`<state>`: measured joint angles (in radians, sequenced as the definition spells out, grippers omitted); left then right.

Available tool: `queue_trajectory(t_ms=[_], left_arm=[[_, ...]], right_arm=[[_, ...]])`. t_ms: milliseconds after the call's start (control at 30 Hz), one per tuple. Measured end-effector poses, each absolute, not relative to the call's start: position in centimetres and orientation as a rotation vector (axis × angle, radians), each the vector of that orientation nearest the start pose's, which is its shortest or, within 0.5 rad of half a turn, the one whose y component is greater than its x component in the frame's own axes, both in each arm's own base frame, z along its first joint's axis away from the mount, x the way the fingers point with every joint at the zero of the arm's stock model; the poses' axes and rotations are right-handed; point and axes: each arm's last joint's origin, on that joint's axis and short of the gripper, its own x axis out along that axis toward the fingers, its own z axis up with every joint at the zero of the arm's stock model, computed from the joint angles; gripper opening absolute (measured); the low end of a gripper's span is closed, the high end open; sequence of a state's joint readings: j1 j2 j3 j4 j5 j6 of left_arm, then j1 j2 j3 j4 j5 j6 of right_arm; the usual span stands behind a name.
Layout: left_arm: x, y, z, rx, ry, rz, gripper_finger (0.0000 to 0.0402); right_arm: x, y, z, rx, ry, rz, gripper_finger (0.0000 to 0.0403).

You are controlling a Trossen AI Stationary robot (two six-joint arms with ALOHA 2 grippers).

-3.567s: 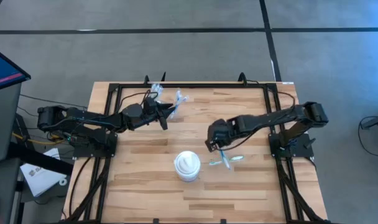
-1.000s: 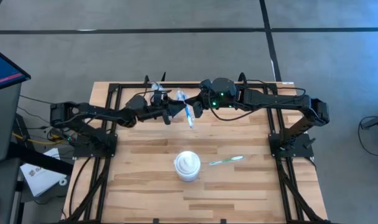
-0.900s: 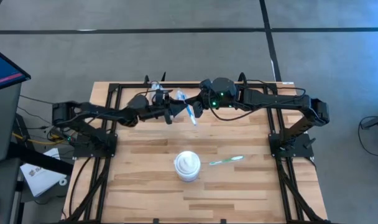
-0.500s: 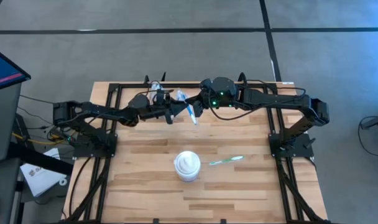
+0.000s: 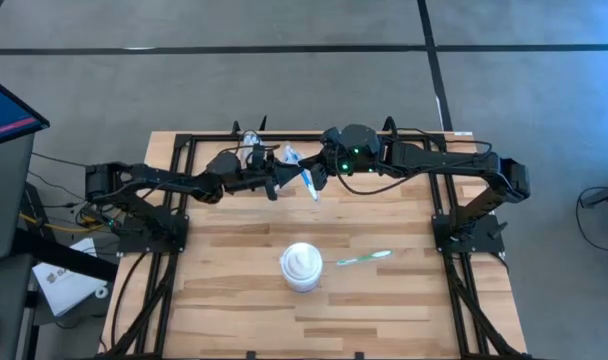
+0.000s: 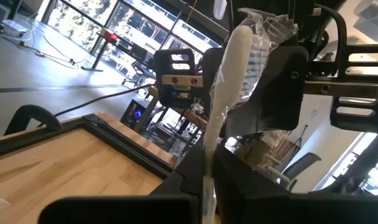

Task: Pick & Place toothbrushing station
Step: Put the blue toothbrush into the transparent organizer

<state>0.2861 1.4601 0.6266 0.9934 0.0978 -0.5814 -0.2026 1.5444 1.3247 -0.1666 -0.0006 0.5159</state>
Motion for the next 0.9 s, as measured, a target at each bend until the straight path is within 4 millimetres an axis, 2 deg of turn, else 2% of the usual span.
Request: queue_trajectory(t_ms=[233,467,600,900], left_arm=[[27.3,8.7,25.0,-0.501,-0.183,0.173,0.0007],[25.4,8.8,26.2,-0.41,-0.108,0.286,0.0007],[24.6,8.7,26.8,-0.36,-0.089,0.353,0.0007],[23.2,8.6,26.8,-0.323,0.005,0.511,0.0007]], right_arm=[[34.4,-7.2,33.9,0.537,0.325,-0.296,0.0005],[34.0,-7.1,34.4,0.496,0.321,-0.287,0.0064],[34.0,-7.1,34.3,0.491,0.325,-0.286,0.0086],[34.0,-7.1,34.3,0.467,0.332,-0.283,0.0092]])
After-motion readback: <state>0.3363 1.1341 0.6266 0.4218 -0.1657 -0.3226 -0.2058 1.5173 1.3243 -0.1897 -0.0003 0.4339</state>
